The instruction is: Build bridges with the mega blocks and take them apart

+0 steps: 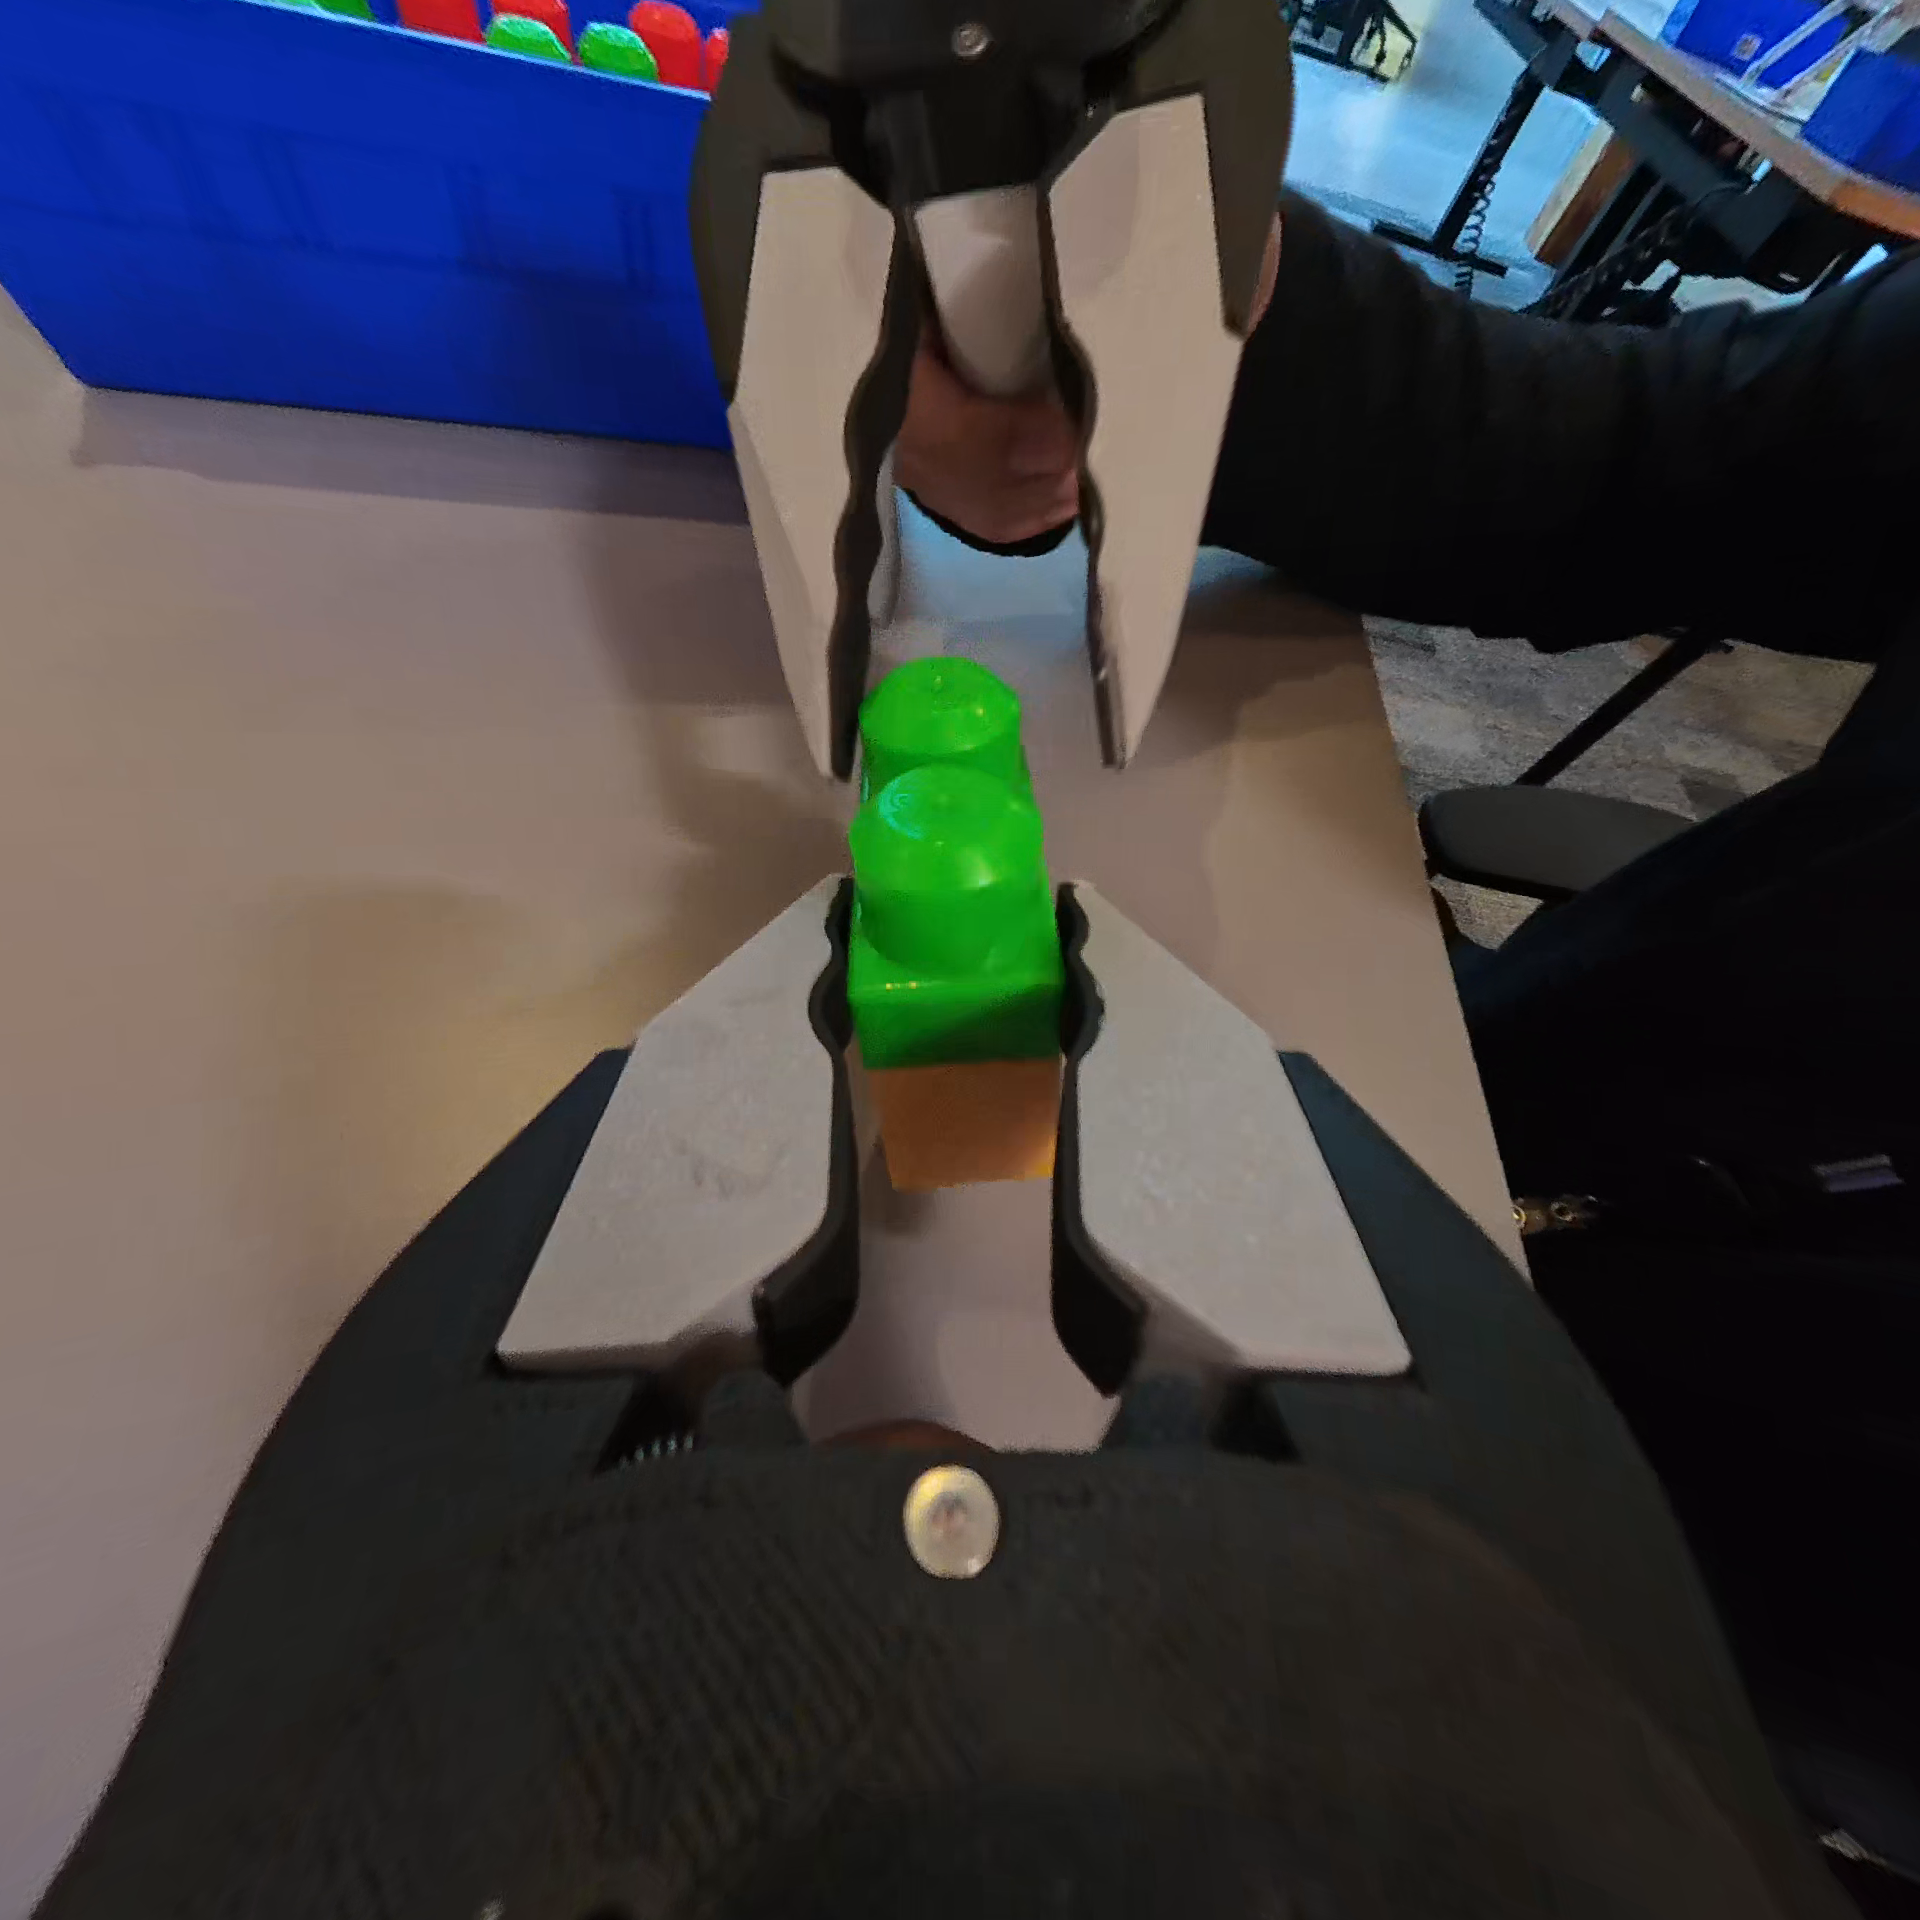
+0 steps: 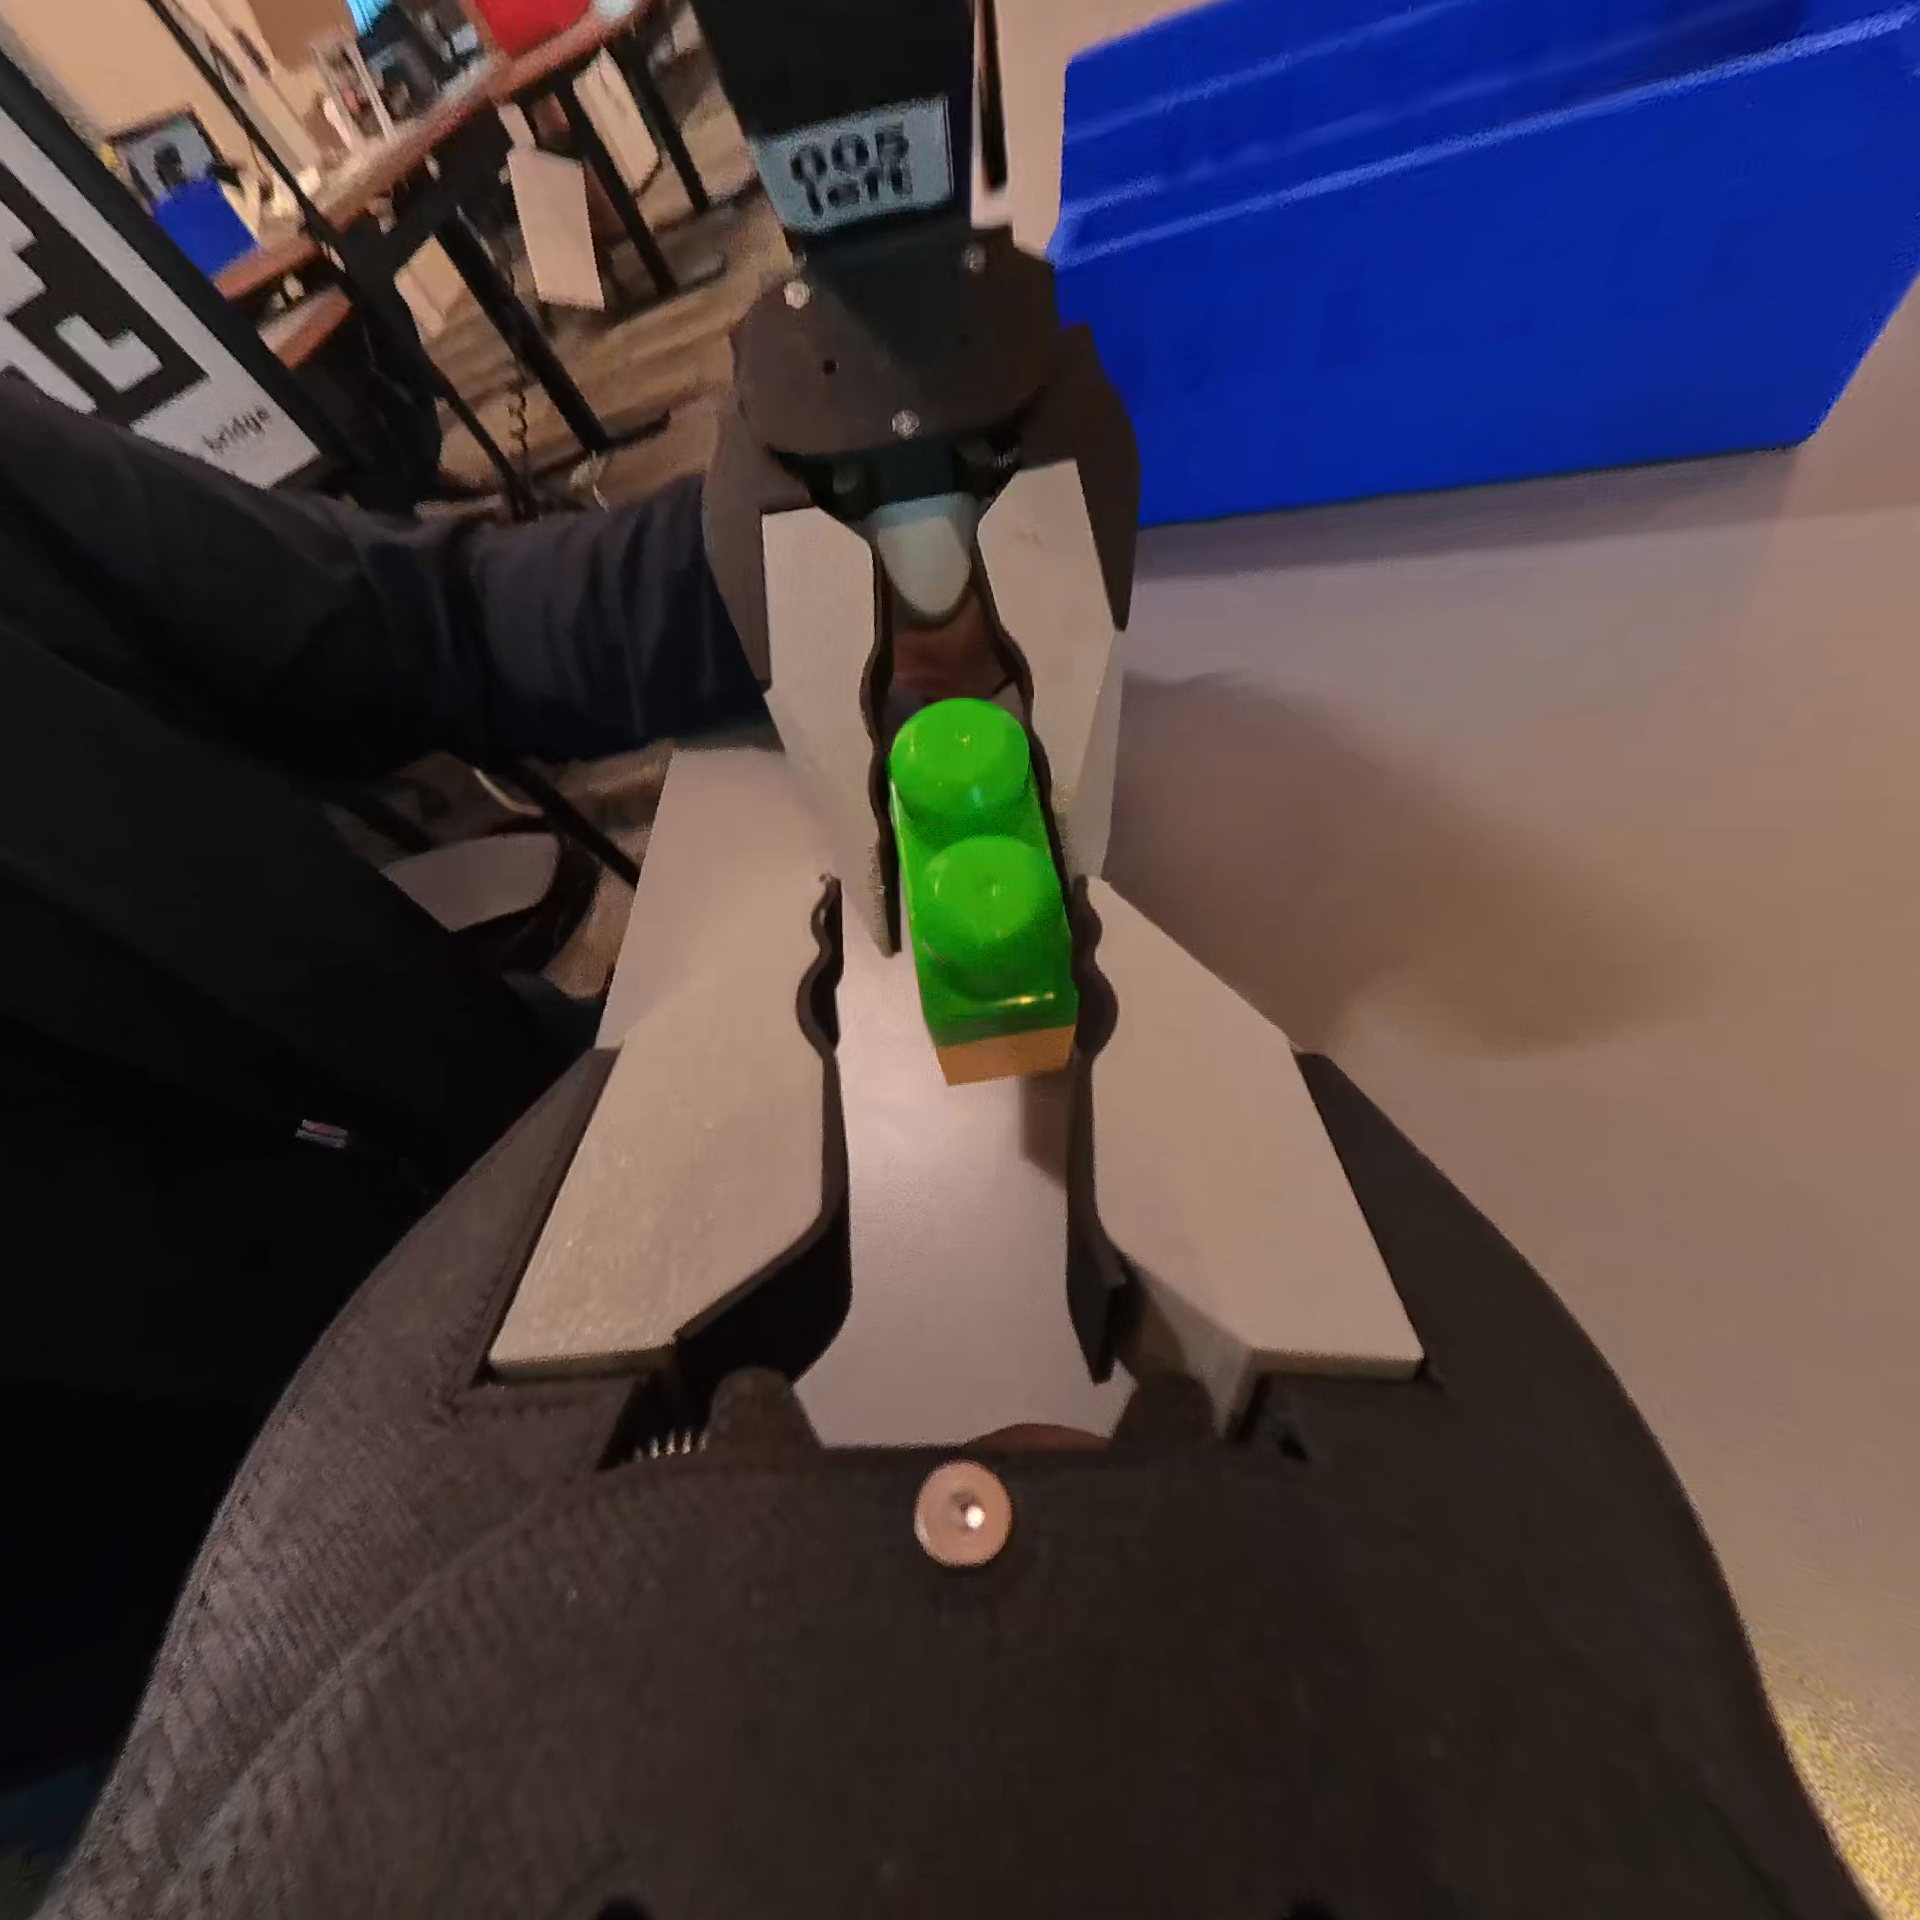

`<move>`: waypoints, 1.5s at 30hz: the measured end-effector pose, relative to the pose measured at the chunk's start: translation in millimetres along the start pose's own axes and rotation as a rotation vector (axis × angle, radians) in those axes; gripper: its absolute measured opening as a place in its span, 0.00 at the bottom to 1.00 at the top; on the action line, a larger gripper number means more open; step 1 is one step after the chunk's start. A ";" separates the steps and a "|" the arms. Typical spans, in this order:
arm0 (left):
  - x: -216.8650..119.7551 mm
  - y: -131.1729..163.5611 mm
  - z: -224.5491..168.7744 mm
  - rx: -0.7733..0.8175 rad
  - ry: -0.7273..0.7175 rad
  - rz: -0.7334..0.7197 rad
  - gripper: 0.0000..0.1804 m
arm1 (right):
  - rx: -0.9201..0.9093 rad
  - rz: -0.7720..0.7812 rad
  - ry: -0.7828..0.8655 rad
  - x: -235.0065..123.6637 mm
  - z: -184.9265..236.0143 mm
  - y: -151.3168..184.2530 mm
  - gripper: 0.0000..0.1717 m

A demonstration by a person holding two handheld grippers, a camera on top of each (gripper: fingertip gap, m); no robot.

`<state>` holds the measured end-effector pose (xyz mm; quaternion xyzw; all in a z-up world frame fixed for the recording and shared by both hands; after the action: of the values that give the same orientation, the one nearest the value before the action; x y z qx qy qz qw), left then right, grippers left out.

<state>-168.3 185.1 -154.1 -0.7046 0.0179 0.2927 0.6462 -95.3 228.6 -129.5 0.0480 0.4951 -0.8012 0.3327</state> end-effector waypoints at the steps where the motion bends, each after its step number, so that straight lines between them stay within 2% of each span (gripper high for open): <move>1: 1.3 1.5 -0.2 -0.002 0.002 0.012 0.20 | -0.003 0.035 0.025 4.7 -2.6 2.9 0.22; 4: 3.4 4.0 -2.0 0.004 0.013 0.032 0.20 | -0.034 0.100 0.060 15.4 -7.3 12.1 0.19; 18: 1.5 -1.2 -4.6 0.009 0.033 -0.007 0.20 | -0.088 0.126 0.044 16.8 -6.5 21.1 0.19; 23: 1.5 -1.1 -3.7 0.004 0.029 -0.014 0.20 | -0.095 0.116 0.052 18.4 -7.3 21.6 0.19; 27: -0.5 -4.8 -5.2 0.002 0.042 -0.045 0.20 | -0.104 0.108 0.040 21.7 -7.4 21.9 0.25; 29: -0.8 -3.4 -3.8 0.001 0.035 -0.037 0.20 | -0.137 0.110 0.049 23.0 -6.4 22.5 0.19; 32: -0.3 -3.8 -4.1 0.005 0.036 -0.043 0.20 | -0.148 0.122 0.067 22.6 -5.2 22.7 0.19; 36: -4.0 -8.8 -0.5 -0.022 0.025 -0.092 0.19 | -0.116 0.079 0.080 14.7 -2.5 17.5 0.19; 40: -17.0 -16.5 6.0 -0.058 0.004 -0.179 0.23 | -0.077 0.021 0.109 -3.3 1.6 14.8 0.19; 45: -27.2 -16.7 18.4 -0.125 -0.045 -0.232 0.25 | -0.081 -0.066 0.199 -50.4 12.1 10.0 0.19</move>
<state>-191.3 195.3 -127.0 -0.7341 -0.0967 0.2322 0.6308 -47.5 240.2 -110.5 0.0978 0.5589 -0.7823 0.2570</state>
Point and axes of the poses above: each gripper's, where its closed fingertips meet, x out along the fingers, y out of its underside, z = x × y across the jaws, the point moved 5 cm from there along -x, back along the fingers, and after that the axes turned 13 degrees about x, right-handed, at the moved point
